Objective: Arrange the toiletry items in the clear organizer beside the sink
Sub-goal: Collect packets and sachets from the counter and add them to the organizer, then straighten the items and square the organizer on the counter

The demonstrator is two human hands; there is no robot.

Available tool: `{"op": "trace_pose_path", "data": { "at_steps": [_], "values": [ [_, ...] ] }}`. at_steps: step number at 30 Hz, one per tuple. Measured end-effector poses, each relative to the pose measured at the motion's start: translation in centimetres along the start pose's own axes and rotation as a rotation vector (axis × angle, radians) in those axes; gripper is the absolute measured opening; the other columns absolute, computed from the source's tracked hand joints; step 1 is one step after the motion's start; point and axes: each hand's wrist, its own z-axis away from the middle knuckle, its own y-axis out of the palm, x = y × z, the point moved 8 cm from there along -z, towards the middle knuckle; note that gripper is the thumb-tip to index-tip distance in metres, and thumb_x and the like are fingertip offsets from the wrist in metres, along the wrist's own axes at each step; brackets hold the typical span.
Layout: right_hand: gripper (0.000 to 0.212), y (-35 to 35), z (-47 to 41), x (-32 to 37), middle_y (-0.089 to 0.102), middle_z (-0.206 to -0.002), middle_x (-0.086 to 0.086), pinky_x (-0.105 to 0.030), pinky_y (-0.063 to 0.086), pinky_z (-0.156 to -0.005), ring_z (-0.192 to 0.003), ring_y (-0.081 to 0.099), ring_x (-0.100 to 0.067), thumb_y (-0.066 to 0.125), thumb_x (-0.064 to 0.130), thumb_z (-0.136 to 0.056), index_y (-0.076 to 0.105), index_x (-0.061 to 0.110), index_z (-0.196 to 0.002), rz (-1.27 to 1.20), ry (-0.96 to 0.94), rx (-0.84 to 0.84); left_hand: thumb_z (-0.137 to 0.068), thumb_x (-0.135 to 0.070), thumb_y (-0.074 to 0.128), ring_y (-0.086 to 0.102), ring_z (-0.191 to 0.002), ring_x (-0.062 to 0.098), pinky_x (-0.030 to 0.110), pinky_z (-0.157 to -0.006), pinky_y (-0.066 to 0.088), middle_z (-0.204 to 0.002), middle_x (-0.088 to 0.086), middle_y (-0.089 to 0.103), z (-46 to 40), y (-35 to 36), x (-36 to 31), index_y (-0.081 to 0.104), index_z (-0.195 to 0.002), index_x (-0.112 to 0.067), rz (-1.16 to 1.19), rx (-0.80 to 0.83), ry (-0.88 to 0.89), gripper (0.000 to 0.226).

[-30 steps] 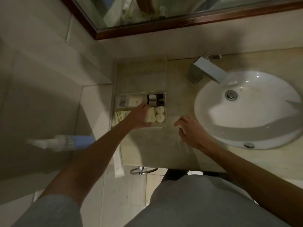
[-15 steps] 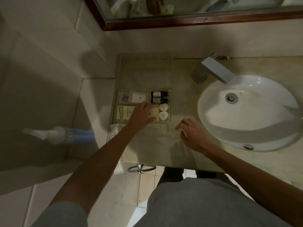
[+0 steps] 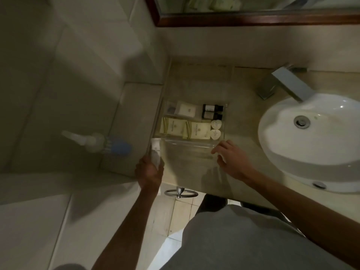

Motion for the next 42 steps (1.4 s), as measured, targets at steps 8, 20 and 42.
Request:
{"op": "trace_pose_path", "data": {
  "at_steps": [8, 20, 42],
  "values": [
    [0.028, 0.6, -1.3, 1.7, 0.059, -0.118, -0.001, -0.039, 0.048, -0.093, -0.114, 0.048, -0.019, 0.059, 0.011, -0.085, 0.065, 0.021, -0.111, 0.017, -0.079, 0.040, -0.096, -0.036, 0.055, 0.065, -0.094, 0.024, 0.033, -0.076, 0.055, -0.108, 0.009, 0.064, 1.6, 0.3, 0.5, 0.051, -0.125, -0.010, 0.374, 0.104, -0.198, 0.040],
    [0.028, 0.1, -0.6, 0.7, 0.060, -0.116, -0.001, -0.034, 0.046, -0.087, -0.105, 0.049, -0.018, 0.062, 0.011, -0.082, 0.065, 0.021, -0.108, 0.047, -0.063, 0.027, -0.086, -0.008, 0.057, 0.052, -0.111, 0.033, 0.048, -0.094, 0.041, -0.121, 0.014, 0.056, -7.0, -3.9, -15.8, 0.053, -0.129, -0.012, 0.091, 0.117, 0.719, 0.043],
    [0.032, -15.7, 14.1, -24.6, 0.063, -0.105, -0.012, -0.041, 0.049, -0.069, -0.088, 0.058, -0.033, 0.063, -0.001, -0.074, 0.068, 0.009, -0.103, 0.301, 0.427, -0.249, -0.071, -0.045, 0.062, 0.050, -0.116, 0.026, 0.040, -0.104, 0.033, -0.128, 0.009, 0.057, 5.4, -0.6, -38.9, 0.049, -0.134, -0.014, 0.092, 0.159, 1.187, 0.071]
  ]
}}
